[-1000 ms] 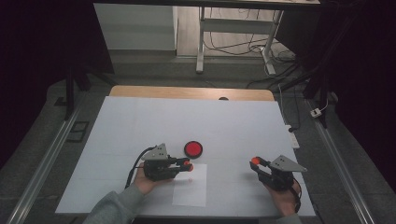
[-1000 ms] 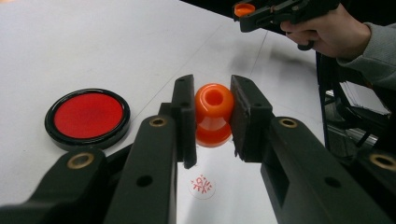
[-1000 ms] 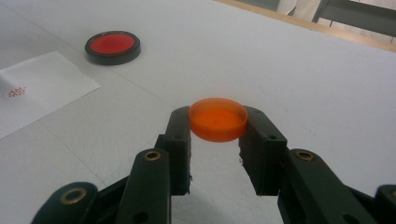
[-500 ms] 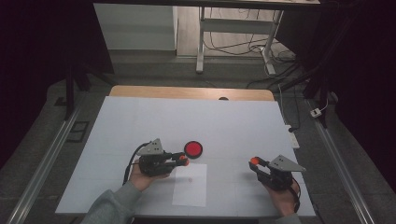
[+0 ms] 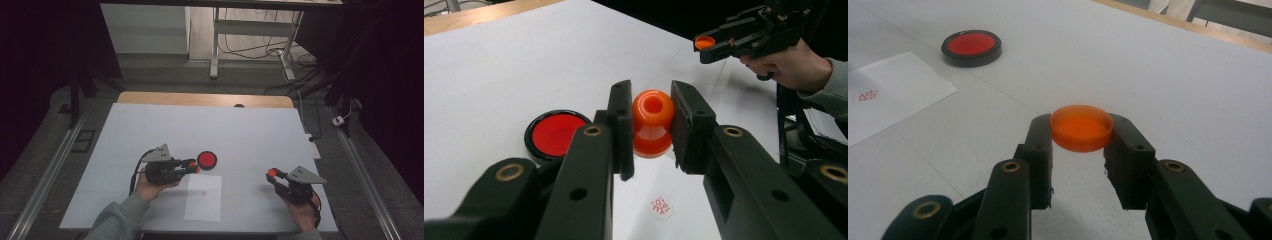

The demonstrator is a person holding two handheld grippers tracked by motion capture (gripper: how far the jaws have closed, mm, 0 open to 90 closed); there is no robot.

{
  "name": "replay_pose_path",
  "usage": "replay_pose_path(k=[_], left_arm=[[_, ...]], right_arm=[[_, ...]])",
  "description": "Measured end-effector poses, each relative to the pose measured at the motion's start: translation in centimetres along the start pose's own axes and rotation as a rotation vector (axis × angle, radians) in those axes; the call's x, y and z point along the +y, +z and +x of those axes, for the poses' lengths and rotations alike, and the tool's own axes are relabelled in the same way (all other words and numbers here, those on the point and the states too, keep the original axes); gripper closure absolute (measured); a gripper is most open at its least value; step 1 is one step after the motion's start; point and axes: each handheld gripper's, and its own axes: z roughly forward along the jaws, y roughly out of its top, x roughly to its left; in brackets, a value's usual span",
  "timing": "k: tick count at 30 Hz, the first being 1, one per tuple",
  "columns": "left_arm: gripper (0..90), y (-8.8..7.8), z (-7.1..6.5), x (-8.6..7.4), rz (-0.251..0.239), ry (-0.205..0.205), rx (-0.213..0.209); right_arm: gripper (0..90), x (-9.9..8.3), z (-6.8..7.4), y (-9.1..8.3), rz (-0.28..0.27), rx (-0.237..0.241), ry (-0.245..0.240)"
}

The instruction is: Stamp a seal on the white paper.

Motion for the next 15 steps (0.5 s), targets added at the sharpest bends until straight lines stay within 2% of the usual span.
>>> replay_pose_path(k=[15], left_arm=[[72.0,0.12,-0.27,0.20,0.000,0.003,-0.009]], right_arm=[[64.5,0.08,0.19,0.18,0.001,0.004,-0.008]])
